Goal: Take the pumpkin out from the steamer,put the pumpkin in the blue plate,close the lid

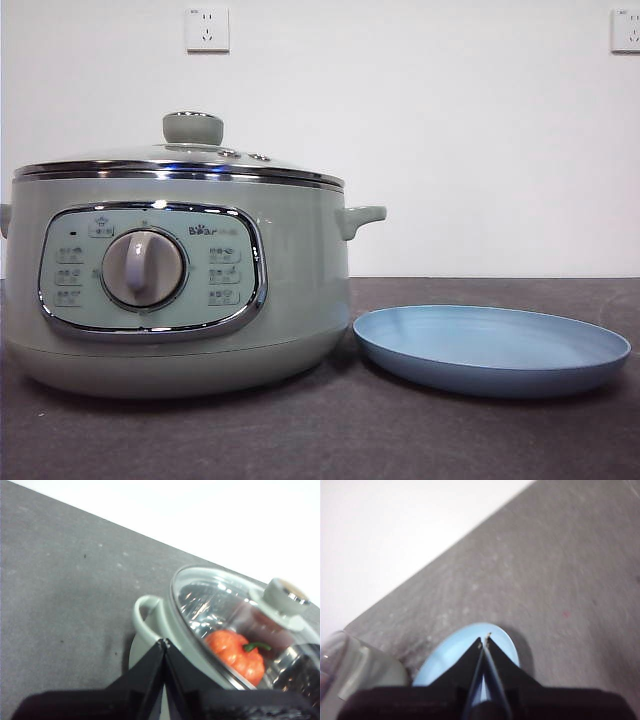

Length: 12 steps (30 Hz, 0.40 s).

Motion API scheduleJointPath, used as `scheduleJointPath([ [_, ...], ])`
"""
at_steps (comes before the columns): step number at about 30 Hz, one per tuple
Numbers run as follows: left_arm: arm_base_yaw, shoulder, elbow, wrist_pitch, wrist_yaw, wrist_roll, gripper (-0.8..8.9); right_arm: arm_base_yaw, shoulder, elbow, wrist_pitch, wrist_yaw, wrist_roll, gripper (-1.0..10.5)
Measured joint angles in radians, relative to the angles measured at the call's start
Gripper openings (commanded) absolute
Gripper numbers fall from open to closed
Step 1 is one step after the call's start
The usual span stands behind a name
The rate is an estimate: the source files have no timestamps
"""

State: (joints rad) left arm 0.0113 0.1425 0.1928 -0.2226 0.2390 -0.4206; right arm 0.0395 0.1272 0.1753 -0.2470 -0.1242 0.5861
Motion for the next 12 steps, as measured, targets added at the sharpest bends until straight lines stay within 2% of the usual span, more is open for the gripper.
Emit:
scheduleJointPath([
  [6, 0.0, 0.2, 0.146, -0.001, 0.01, 0.014, -0.08, 0.0, 0.14, 0.126, 0.0, -0.005, -0.061, -0.1],
  [9, 0.0, 0.298, 0.233, -0.005, 0.036, 0.055, -0.08, 0.0, 0.22, 0.204, -0.001, -0.008, -0.095, -0.1],
  [12, 0.0, 0.385, 0.328, -0.038, 0.071, 0.102, -0.08, 0.0, 0.303, 0.287, -0.002, -0.053, -0.14, -0.1],
])
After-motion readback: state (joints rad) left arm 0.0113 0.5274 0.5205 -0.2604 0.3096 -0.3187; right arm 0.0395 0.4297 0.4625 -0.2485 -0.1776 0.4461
